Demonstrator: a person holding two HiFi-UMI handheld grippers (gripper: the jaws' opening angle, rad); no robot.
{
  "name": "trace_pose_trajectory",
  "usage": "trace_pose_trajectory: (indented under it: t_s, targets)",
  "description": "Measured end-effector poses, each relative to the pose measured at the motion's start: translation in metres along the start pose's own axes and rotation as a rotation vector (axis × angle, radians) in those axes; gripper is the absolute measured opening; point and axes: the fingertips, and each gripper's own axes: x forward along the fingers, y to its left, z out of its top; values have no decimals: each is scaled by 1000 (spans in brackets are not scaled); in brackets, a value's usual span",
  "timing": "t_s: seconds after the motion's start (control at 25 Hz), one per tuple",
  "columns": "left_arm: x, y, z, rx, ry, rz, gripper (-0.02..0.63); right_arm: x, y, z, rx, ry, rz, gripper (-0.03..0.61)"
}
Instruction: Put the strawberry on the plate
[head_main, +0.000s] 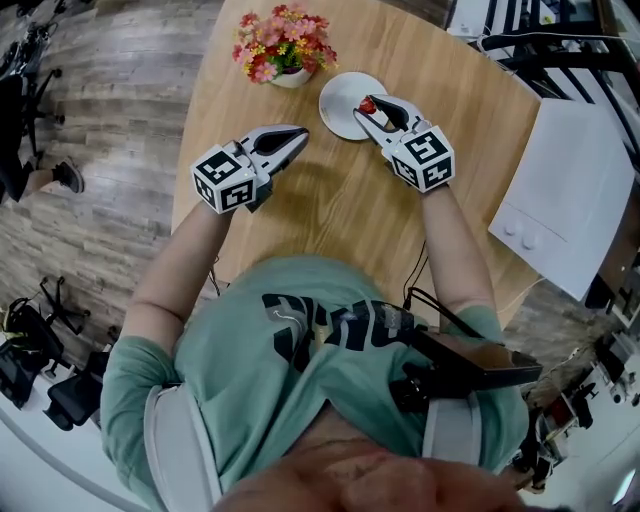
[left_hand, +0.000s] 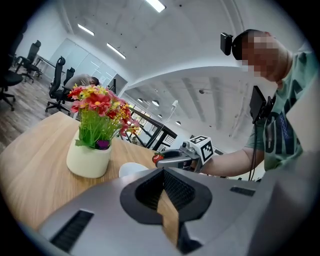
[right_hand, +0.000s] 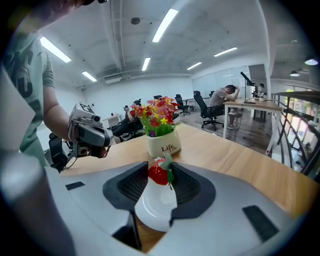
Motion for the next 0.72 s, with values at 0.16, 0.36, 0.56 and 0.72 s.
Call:
trace_pose_trajectory:
  t_s: [0.16,0.36,0.56,0.72]
  targets:
    - [6,9,-2,-2,5,3,5,11,-9,-13,7,26,-21,149]
    - [10,12,-7,-11,10,-1,5,25,-14,-22,8,49,-19,149]
    - [13,12,-11,-27,6,-5,5,35,-15,-31,-5,82,-11,149]
    - [13,12,-13,-33,5,-9,5,38,-14,-32,-20,79,-16,149]
